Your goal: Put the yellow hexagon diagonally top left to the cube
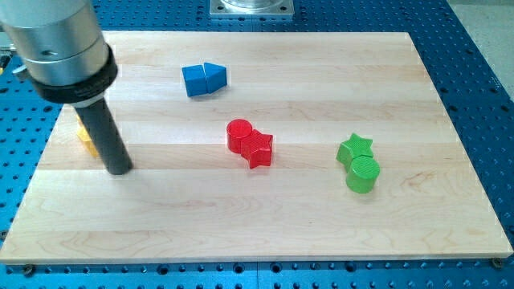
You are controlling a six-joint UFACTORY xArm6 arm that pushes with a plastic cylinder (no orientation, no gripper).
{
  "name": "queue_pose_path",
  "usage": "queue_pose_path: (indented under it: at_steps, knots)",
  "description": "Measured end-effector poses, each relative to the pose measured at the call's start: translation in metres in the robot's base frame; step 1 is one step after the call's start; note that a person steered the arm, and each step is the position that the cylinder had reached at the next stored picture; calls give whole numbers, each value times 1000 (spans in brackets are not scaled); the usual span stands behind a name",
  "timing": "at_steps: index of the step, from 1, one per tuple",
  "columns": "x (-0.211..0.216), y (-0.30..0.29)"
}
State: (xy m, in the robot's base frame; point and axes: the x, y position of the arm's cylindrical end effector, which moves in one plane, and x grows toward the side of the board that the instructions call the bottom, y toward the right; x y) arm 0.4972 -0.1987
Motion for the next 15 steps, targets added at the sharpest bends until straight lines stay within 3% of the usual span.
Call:
queue_pose_path:
  at_steps: [2, 3, 4, 5, 6, 7, 9, 10, 12, 13, 14, 15]
  knots:
    - [-89, -11]
    - [-62, -7]
    - [-50, -40]
    - [-113, -41]
    - [-176, -7]
    - [-204, -4]
    - [-218, 73]
    - [-214, 17]
    - [-228, 10]
    - [-161, 23]
    - [-76, -15]
    - [-90, -94]
